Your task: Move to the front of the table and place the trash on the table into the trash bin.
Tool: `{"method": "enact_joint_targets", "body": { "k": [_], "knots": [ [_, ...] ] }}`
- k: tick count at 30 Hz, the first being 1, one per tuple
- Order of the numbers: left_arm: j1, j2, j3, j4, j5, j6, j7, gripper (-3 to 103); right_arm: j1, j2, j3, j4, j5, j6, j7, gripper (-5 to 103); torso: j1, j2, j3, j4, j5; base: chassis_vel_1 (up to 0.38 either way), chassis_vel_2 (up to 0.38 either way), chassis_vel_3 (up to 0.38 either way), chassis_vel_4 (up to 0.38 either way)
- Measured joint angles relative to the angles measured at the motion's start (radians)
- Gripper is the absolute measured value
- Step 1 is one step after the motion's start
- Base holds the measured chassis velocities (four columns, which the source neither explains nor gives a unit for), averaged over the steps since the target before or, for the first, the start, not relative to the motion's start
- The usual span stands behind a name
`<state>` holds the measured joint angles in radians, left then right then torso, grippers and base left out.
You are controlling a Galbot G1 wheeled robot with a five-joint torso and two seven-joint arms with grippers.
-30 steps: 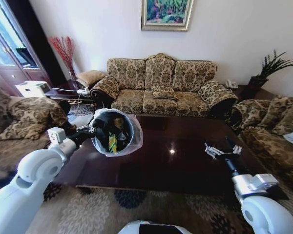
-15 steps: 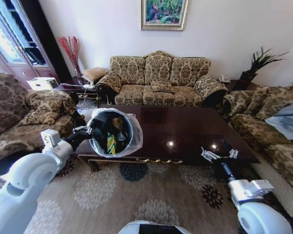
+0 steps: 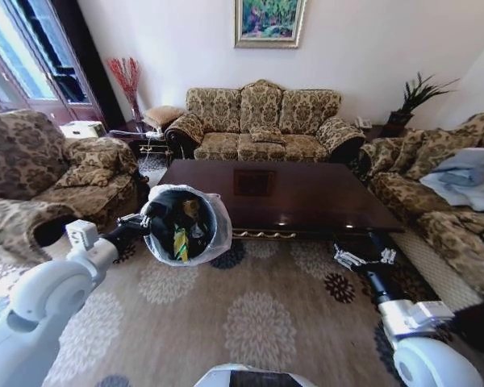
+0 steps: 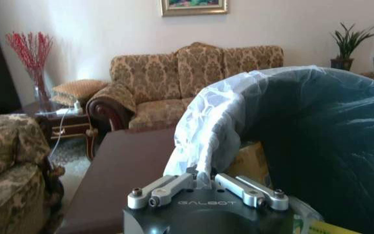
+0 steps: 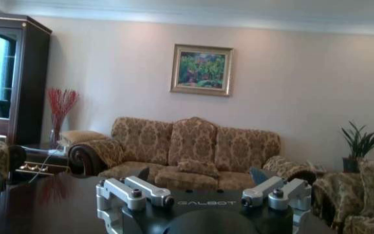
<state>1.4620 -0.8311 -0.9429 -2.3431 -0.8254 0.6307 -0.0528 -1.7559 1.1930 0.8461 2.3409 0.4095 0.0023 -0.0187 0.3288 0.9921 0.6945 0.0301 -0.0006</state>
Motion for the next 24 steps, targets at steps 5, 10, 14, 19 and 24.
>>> {"method": "enact_joint_targets", "body": {
  "k": [5,10,14,19,24],
  "knots": [
    [0.001,-0.019,0.030,-0.001,0.022,0.012,-0.002,0,-0.007,0.000,0.011,-0.033,-0.001,0.023,-0.008,100,-0.008,-0.014,-0.008,-0.0003,0.0005,0.235,-0.204,-0.193,0.204],
    [0.023,-0.056,0.045,0.026,0.121,0.016,-0.013,0,-0.010,-0.006,0.025,-0.072,-0.007,0.056,-0.011,100,-0.018,-0.042,-0.021,-0.0002,0.0006,0.020,-0.019,-0.010,0.012],
    [0.046,-0.077,0.041,0.054,0.165,0.027,-0.016,0,-0.011,-0.006,0.026,-0.085,-0.009,0.069,-0.011,100,-0.025,-0.061,-0.030,-0.0001,0.0002,-0.050,0.041,0.065,-0.061],
    [0.081,-0.103,0.024,0.098,0.192,0.030,-0.015,0,-0.013,-0.006,0.022,-0.097,-0.018,0.081,-0.015,100,-0.039,-0.087,-0.047,0.0000,0.0005,-0.012,0.029,0.023,-0.013],
    [0.096,-0.111,0.015,0.175,0.187,0.031,0.009,0,-0.018,-0.006,0.020,-0.101,-0.018,0.091,-0.015,100,-0.050,-0.109,-0.058,-0.0003,0.0007,0.000,0.000,0.000,0.000]
  ]
}}
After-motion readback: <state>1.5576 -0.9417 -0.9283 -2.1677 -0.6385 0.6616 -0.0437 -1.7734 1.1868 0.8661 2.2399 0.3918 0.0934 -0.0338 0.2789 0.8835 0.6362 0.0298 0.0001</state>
